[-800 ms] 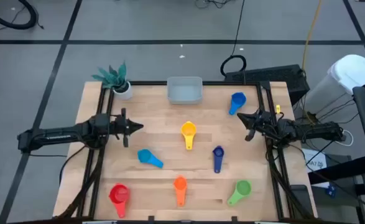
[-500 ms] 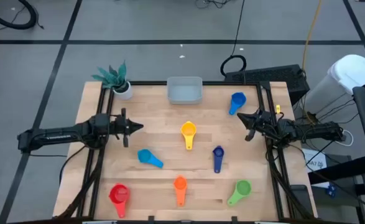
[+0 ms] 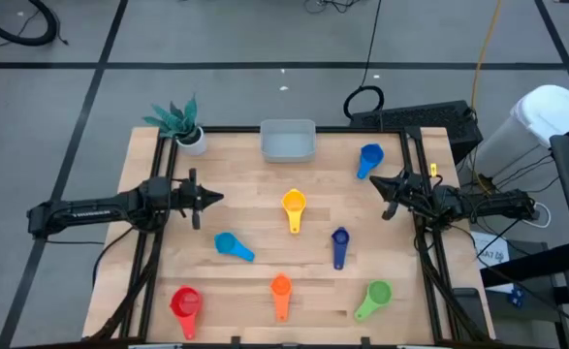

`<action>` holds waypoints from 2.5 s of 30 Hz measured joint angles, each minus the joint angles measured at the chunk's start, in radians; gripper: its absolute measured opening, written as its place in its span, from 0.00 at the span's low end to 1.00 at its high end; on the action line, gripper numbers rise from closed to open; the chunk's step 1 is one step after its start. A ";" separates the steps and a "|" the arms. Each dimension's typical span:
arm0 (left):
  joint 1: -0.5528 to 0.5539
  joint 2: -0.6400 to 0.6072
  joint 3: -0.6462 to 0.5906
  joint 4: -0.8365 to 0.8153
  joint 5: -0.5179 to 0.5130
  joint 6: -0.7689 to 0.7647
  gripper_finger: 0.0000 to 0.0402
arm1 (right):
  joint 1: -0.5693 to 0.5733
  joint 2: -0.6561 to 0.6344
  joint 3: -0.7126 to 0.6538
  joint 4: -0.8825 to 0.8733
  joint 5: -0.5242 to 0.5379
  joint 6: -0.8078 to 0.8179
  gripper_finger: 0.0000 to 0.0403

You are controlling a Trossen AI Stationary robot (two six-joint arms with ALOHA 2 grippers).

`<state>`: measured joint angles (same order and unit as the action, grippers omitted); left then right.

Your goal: Nest measuring cups in basket

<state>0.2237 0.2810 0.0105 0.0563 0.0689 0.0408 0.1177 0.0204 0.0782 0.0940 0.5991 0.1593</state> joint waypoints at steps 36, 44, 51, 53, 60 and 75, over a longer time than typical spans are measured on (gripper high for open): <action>0.000 0.000 0.000 0.000 0.000 0.000 0.06 | 0.000 0.000 0.000 0.000 0.000 0.000 0.00; 0.000 0.000 0.000 0.000 0.000 0.000 0.06 | 0.000 0.000 0.000 0.000 0.000 0.000 0.00; 0.000 0.000 0.000 0.000 0.000 0.061 0.06 | 0.000 0.000 0.000 0.000 0.000 0.000 0.00; 0.000 0.000 0.000 0.000 0.000 0.056 0.06 | 0.000 0.000 0.000 0.000 0.000 0.000 0.00; 0.000 0.000 0.000 0.000 0.000 0.057 0.06 | 0.000 0.000 0.000 0.000 0.000 0.000 0.00; 0.001 0.000 0.000 0.000 -0.010 0.058 0.06 | 0.000 0.000 0.000 0.000 0.000 0.000 0.00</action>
<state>0.2245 0.2810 0.0106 0.0565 0.0593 0.0990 0.1175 0.0204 0.0782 0.0940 0.5991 0.1593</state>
